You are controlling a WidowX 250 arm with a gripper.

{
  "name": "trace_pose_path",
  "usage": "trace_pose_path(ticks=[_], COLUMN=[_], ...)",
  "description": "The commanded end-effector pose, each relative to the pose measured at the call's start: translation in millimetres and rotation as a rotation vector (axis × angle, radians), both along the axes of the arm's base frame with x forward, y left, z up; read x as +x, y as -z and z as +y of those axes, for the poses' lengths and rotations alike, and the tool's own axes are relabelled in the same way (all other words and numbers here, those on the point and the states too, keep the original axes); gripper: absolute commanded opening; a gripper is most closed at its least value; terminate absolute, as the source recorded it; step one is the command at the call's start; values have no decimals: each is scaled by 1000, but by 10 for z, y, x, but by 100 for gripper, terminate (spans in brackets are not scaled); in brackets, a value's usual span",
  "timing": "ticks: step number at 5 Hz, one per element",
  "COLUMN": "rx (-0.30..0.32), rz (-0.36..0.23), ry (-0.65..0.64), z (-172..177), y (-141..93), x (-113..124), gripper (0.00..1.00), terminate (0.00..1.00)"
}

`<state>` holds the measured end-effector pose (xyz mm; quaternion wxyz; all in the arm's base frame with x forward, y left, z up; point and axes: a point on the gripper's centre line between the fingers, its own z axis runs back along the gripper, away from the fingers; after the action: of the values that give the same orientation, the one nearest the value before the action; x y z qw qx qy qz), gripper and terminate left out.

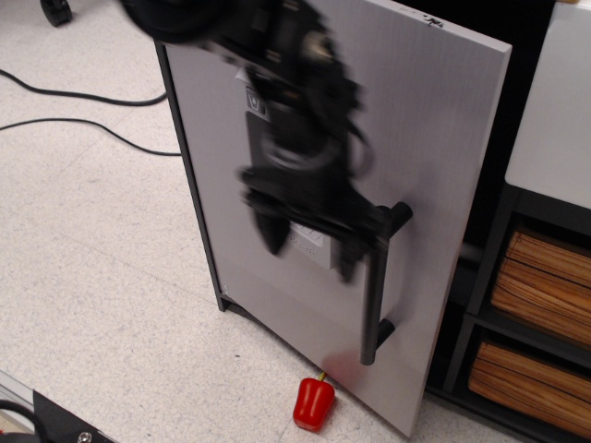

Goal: Open fridge

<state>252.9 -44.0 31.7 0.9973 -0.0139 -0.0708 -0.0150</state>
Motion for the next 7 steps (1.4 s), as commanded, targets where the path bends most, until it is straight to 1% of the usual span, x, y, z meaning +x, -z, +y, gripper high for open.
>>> trace_pose_path(ticks=[1, 2, 3, 4, 5, 6, 7], rx=[-40, -62, -76, -76, -36, -31, -18], rz=[-12, 10, -4, -38, -101, -119, -131], ry=[46, 73, 107, 131, 168, 144, 134], z=[-674, -1050, -1386, -1558, -1523, -1355, -1314], y=[-168, -104, -84, -75, -114, -128, -70], x=[139, 238, 310, 415, 629, 862, 1038], gripper=[100, 100, 100, 100, 100, 100, 100], terminate=[0, 0, 0, 0, 0, 0, 0])
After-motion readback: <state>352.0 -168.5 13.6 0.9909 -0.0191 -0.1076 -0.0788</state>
